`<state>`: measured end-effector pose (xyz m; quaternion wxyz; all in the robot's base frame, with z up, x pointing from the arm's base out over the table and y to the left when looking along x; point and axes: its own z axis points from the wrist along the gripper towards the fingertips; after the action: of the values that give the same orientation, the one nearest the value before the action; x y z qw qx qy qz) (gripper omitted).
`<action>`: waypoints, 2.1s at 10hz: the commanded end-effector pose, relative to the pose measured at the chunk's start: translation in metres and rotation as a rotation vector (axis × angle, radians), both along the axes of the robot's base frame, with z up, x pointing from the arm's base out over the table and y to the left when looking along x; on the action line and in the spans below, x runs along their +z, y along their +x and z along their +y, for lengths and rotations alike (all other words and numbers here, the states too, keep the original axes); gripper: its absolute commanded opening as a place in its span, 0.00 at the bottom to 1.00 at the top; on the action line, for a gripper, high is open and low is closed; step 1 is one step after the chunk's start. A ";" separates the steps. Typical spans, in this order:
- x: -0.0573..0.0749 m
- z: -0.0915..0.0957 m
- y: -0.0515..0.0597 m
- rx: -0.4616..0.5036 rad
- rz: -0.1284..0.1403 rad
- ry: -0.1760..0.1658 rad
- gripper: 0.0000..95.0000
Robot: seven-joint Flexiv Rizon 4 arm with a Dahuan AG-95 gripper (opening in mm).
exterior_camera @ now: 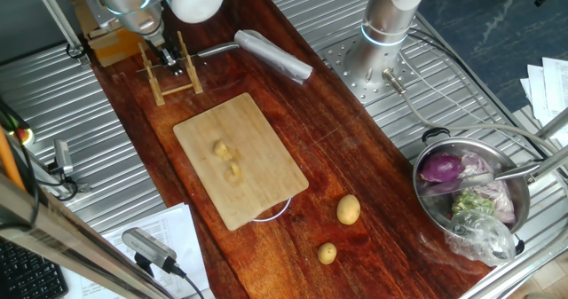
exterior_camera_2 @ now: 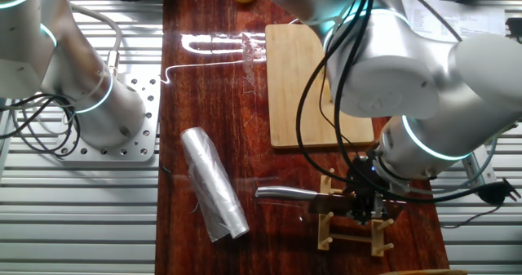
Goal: Chop the potatoes
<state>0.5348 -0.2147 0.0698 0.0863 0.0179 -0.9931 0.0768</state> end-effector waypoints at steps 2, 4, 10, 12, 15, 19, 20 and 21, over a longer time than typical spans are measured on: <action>0.000 -0.001 0.001 0.001 0.006 -0.002 0.20; -0.001 -0.002 0.000 0.001 0.009 -0.001 0.20; 0.002 -0.010 -0.007 0.051 0.004 0.000 0.00; 0.009 -0.018 -0.011 0.100 -0.004 0.021 0.00; 0.029 -0.021 -0.014 0.133 -0.027 0.043 0.00; 0.069 -0.017 -0.010 0.138 -0.031 0.119 0.00; 0.084 -0.012 -0.005 0.139 -0.032 0.166 0.00; 0.100 -0.001 0.002 0.143 -0.017 0.206 0.00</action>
<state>0.5337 -0.2214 0.1595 0.0676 0.0939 -0.9933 -0.0044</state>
